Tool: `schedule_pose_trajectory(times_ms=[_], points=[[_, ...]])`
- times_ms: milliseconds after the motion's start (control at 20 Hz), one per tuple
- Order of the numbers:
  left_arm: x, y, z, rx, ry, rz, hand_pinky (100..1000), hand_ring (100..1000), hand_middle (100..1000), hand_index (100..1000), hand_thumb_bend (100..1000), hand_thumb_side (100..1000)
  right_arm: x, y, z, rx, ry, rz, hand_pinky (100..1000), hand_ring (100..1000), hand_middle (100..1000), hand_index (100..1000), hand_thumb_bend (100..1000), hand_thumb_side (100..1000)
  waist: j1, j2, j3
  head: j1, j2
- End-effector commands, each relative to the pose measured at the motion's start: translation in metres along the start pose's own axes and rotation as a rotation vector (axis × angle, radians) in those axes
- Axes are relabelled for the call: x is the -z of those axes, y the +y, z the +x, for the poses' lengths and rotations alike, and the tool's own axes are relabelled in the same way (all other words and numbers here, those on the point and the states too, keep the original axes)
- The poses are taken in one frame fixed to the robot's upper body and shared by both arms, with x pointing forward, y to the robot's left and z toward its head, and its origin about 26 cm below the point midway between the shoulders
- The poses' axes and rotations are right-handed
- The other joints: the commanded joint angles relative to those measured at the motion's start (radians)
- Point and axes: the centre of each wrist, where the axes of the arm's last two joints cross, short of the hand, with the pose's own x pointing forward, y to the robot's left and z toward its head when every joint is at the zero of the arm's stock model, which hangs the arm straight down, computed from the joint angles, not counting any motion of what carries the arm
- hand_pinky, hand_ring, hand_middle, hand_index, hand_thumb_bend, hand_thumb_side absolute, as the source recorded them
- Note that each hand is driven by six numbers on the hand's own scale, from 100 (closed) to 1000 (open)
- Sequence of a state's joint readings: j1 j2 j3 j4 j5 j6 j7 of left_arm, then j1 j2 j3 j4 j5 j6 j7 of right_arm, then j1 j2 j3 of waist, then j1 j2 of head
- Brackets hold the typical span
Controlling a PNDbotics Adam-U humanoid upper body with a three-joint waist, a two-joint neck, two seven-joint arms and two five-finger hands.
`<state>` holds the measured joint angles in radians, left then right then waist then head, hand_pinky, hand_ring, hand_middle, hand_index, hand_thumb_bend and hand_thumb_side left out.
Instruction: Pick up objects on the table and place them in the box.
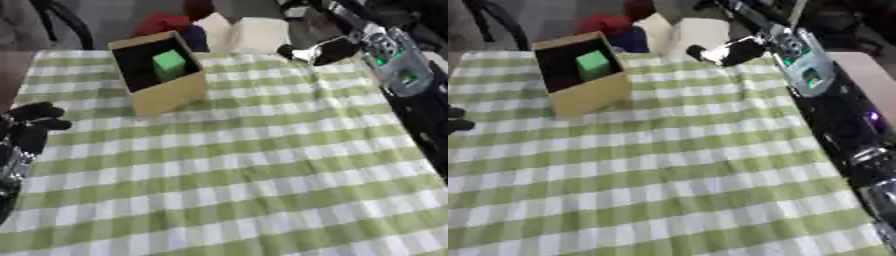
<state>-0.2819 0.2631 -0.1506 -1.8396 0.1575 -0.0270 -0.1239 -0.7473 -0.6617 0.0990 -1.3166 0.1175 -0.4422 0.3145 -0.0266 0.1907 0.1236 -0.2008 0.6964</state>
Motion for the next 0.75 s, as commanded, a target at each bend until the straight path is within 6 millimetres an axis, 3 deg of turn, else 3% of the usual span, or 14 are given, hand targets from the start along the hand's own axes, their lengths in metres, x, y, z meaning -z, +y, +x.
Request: schedule_pose_trajectory(times_ms=[50,400,750], points=[[-0.001,0.004,0.002,0.017,-0.004,0.024,975,747,728,805,312,530,-0.002,-0.016,0.017,-0.003,-0.028,-0.032,912,824,898,950,380,342,0.003,-0.014,-0.011,0.036,0.021],[-0.006,0.003,-0.005,0.021,0.017,0.045,983,763,754,833,304,543,-0.014,0.010,0.033,0.093,-0.055,-0.028,908,814,887,940,338,370,0.019,0.006,-0.047,0.108,0.034],[-0.009,0.001,-0.008,0.031,0.025,0.031,990,774,773,837,318,540,-0.024,0.030,0.047,0.152,-0.078,0.001,909,811,881,930,319,372,0.034,0.020,-0.063,0.125,0.037]])
